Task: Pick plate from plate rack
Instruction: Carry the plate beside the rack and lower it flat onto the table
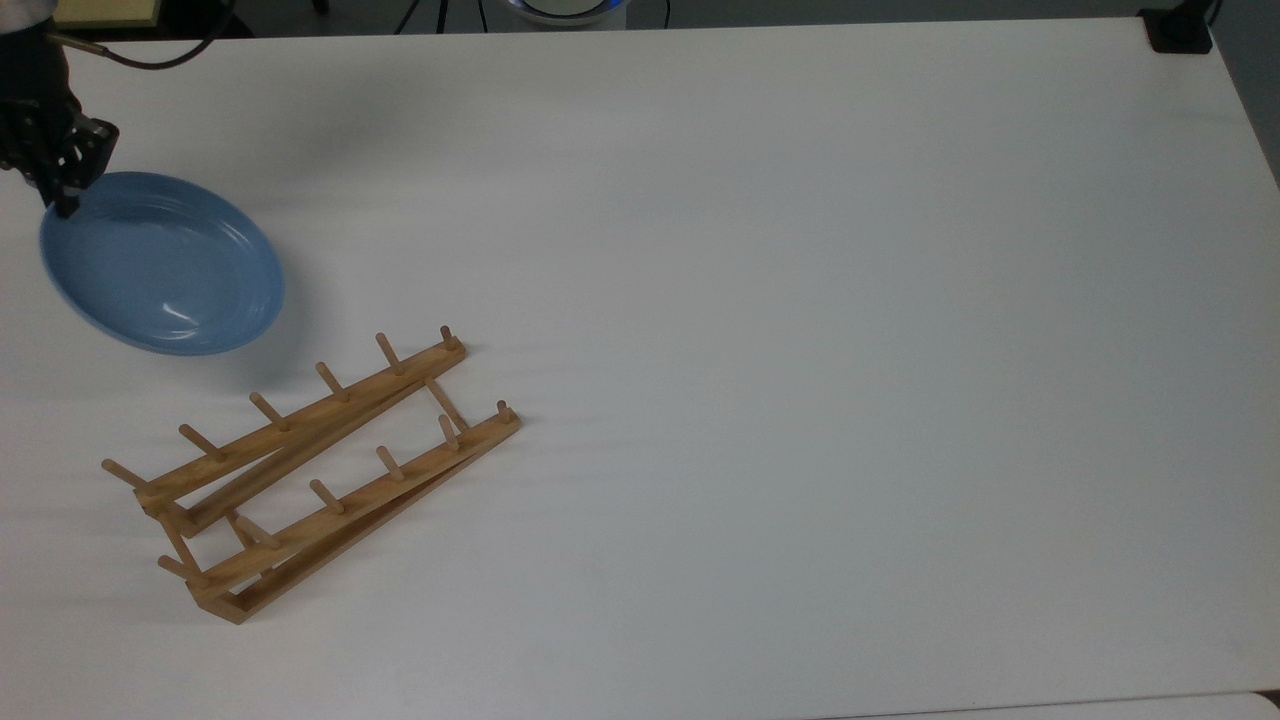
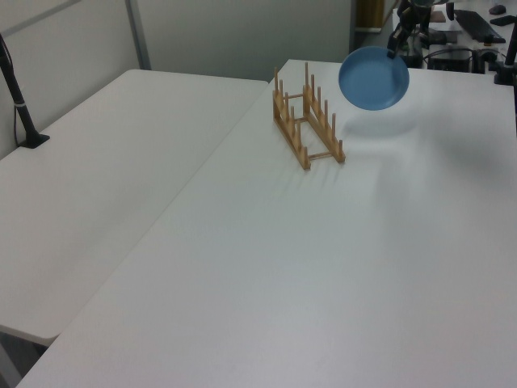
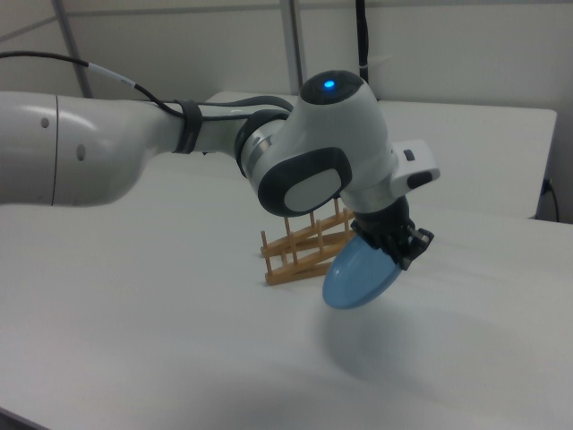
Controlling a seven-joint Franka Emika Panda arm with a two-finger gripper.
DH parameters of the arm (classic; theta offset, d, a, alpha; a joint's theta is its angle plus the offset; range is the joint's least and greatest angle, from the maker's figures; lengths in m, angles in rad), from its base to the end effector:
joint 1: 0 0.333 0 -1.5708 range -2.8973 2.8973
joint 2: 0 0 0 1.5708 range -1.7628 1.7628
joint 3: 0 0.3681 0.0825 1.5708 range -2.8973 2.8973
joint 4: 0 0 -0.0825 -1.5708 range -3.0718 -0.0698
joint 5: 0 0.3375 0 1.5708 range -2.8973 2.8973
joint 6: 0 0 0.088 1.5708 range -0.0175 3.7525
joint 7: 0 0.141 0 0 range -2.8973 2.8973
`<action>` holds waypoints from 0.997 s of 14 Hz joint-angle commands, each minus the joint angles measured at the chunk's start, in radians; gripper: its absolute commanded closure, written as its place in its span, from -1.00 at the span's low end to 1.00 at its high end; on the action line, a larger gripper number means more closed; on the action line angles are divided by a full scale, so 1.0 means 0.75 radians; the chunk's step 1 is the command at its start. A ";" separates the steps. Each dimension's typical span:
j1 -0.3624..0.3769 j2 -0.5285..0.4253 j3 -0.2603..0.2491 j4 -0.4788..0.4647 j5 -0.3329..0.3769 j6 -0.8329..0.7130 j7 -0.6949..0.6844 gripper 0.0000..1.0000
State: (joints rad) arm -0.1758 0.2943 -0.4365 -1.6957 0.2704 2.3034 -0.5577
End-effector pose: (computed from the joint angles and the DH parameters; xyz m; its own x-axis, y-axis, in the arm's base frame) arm 0.5580 -0.3371 0.5081 0.9272 -0.1404 0.3473 -0.1739 -0.9825 0.0673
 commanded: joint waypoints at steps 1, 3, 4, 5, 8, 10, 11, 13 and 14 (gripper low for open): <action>0.042 -0.049 -0.025 -0.034 0.055 -0.107 -0.072 1.00; 0.046 -0.020 -0.021 -0.056 0.044 -0.179 -0.146 1.00; 0.048 0.018 -0.019 -0.062 0.050 -0.193 -0.189 1.00; 0.052 0.045 -0.009 -0.067 0.053 -0.238 -0.213 1.00; 0.116 0.092 -0.003 -0.089 0.044 -0.324 -0.242 1.00; 0.159 0.094 0.023 -0.126 0.036 -0.324 -0.240 1.00; 0.191 0.094 0.050 -0.152 0.036 -0.320 -0.232 1.00; 0.242 0.107 0.095 -0.163 0.034 -0.320 -0.199 1.00; 0.255 0.113 0.107 -0.163 0.028 -0.320 -0.183 1.00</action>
State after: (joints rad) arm -0.0320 0.3893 -0.3788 -1.7852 0.2889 2.0727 -0.7104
